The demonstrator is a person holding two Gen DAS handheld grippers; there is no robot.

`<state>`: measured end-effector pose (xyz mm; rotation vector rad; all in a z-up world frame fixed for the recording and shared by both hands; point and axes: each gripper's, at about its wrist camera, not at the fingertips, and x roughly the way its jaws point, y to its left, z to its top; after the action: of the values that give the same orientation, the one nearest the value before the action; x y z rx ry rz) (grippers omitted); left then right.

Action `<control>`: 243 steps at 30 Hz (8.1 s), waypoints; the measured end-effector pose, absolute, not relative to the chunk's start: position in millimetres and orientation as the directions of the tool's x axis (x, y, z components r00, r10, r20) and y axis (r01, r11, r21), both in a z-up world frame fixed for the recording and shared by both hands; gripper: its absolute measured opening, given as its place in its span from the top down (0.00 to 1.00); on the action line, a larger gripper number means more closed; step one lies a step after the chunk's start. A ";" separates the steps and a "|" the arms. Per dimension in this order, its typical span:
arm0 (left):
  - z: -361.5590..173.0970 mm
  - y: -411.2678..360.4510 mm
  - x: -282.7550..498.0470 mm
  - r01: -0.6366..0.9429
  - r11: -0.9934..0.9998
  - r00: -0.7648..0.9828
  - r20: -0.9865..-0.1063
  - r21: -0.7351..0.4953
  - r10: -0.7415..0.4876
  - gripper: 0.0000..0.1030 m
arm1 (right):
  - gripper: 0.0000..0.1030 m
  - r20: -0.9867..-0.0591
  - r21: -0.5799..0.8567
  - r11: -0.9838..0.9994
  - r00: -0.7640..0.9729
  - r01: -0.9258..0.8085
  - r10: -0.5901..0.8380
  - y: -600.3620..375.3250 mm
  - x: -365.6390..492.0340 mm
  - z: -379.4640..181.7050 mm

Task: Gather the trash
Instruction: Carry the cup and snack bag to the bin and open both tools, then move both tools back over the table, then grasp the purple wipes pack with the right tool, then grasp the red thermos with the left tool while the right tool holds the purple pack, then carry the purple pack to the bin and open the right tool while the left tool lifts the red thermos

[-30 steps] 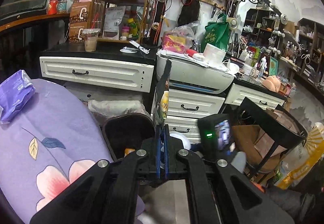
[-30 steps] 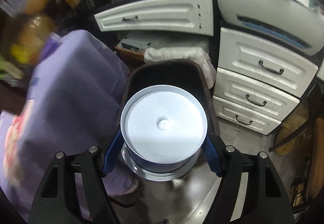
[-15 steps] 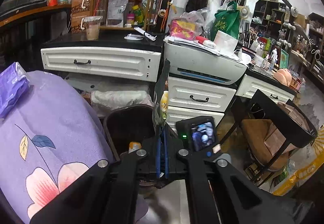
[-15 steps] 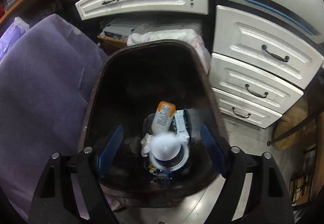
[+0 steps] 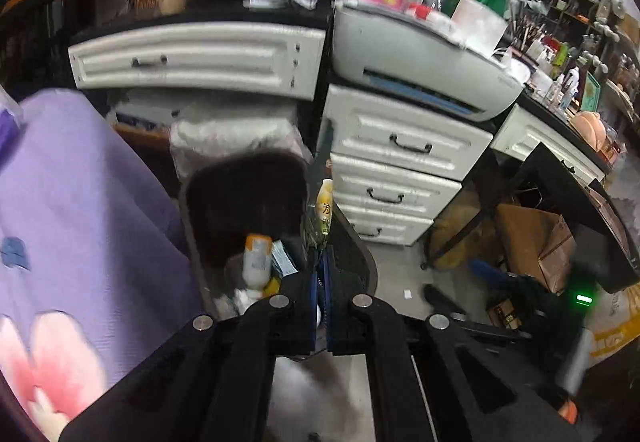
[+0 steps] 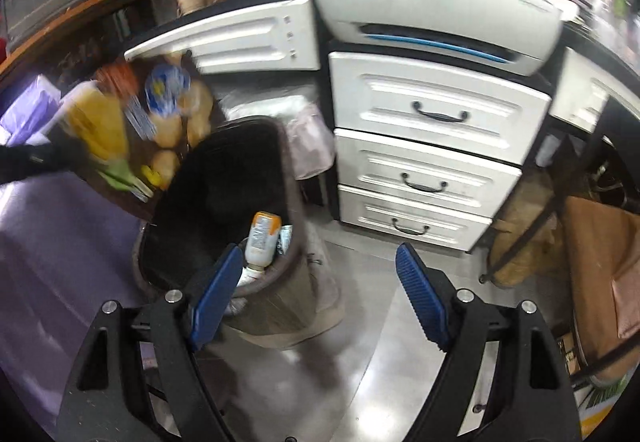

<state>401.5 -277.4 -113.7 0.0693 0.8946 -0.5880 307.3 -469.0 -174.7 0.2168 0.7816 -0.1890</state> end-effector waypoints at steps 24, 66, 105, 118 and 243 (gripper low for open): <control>-89.5 -292.0 368.4 0.563 0.815 0.545 -0.682 -0.133 -0.488 0.25 | 0.22 -0.615 0.223 0.910 0.775 0.350 -0.147 -507.6 219.2 -126.4; -32.4 126.6 312.6 0.055 0.998 0.812 -0.580 -0.031 -0.063 0.05 | 0.20 -0.677 -0.017 0.876 0.650 -0.483 0.345 -48.1 409.6 -21.7; -55.1 153.1 345.1 0.096 0.995 0.778 -0.622 -0.022 -0.089 0.05 | 0.89 -0.617 -0.176 0.896 0.755 -0.408 0.223 -37.0 472.9 -12.4; -21.8 118.0 469.8 0.390 0.855 0.749 -0.658 0.342 -0.078 0.05 | 0.89 -0.574 -0.093 0.866 0.738 -0.491 0.356 -68.3 423.9 2.0; -28.6 -206.1 367.5 0.554 0.815 0.605 -0.590 -0.171 -0.535 0.28 | 0.53 -0.710 0.508 0.856 0.609 0.097 0.352 -395.0 424.1 -224.5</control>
<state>367.5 -206.1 -28.6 0.0310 0.6726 -0.6302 424.1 -395.0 -224.5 0.5420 0.9145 0.1559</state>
